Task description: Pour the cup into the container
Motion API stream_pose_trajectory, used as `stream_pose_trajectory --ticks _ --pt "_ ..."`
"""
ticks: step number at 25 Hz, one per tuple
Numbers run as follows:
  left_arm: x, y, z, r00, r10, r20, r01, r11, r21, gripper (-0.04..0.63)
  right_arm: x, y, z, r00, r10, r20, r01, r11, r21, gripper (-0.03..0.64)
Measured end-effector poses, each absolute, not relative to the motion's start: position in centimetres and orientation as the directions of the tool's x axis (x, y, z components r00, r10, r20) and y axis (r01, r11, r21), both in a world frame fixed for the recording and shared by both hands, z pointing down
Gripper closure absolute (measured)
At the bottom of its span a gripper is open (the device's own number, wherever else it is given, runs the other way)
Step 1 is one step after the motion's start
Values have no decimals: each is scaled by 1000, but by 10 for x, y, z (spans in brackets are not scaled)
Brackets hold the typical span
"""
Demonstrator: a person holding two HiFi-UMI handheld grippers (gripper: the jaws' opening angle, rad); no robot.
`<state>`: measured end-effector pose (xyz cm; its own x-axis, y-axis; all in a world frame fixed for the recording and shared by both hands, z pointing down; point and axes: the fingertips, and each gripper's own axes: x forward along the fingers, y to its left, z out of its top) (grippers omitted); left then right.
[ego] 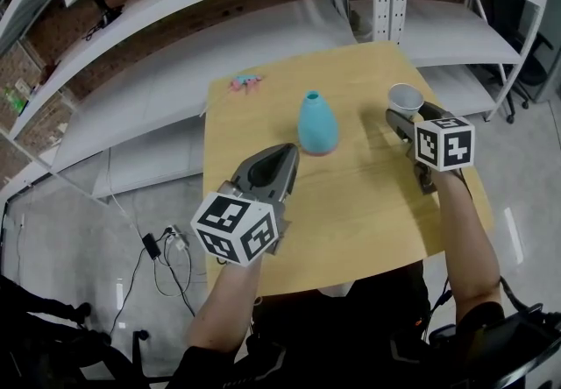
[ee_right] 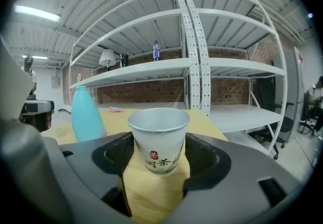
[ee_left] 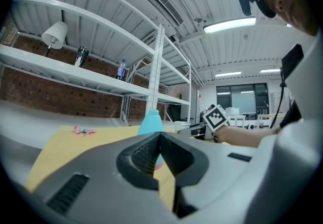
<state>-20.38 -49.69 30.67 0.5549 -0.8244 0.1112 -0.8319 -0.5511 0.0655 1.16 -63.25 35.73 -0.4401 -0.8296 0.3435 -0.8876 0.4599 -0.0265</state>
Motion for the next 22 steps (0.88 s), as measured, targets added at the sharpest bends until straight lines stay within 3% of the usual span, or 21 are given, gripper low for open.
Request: stream_pose_trajectory --ticks 7,22 --pt "-206 -496 304 555 -826 103 -832 -550 76 595 9 -631 355 -447 -827 341 -884 466 -30 311" --pt "-215 -504 295 565 -819 104 -825 -559 81 595 -59 -599 280 -616 -747 250 -756 650 77 324"
